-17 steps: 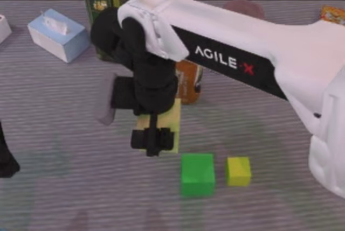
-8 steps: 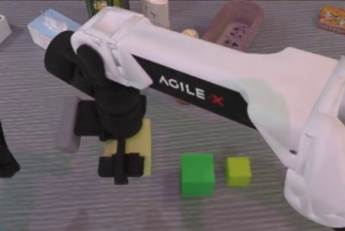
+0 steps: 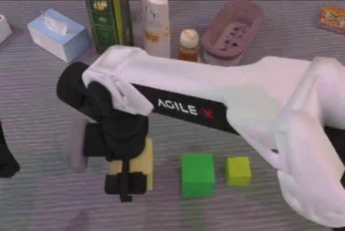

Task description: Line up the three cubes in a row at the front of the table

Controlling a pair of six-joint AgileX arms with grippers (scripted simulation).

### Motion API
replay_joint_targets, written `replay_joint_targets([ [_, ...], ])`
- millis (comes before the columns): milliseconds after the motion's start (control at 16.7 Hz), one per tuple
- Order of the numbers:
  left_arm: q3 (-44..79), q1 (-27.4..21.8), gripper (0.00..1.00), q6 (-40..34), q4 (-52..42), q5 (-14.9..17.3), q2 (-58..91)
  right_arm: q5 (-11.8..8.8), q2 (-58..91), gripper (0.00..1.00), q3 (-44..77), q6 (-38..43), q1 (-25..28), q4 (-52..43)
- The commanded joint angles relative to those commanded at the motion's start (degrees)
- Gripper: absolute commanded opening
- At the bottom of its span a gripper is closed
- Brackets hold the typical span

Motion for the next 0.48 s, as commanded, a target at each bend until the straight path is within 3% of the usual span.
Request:
replay_joint_targets([
  [360,0.0,0.0,1.0,0.0,0.0,0.0,0.0,0.02,0.21,0.0,-2.12,-0.02,0.04,2.16],
  [480,0.0,0.0,1.0,0.0,0.0,0.0,0.0,0.02,0.21,0.15,-2.12,-0.02,0.04,2.16],
])
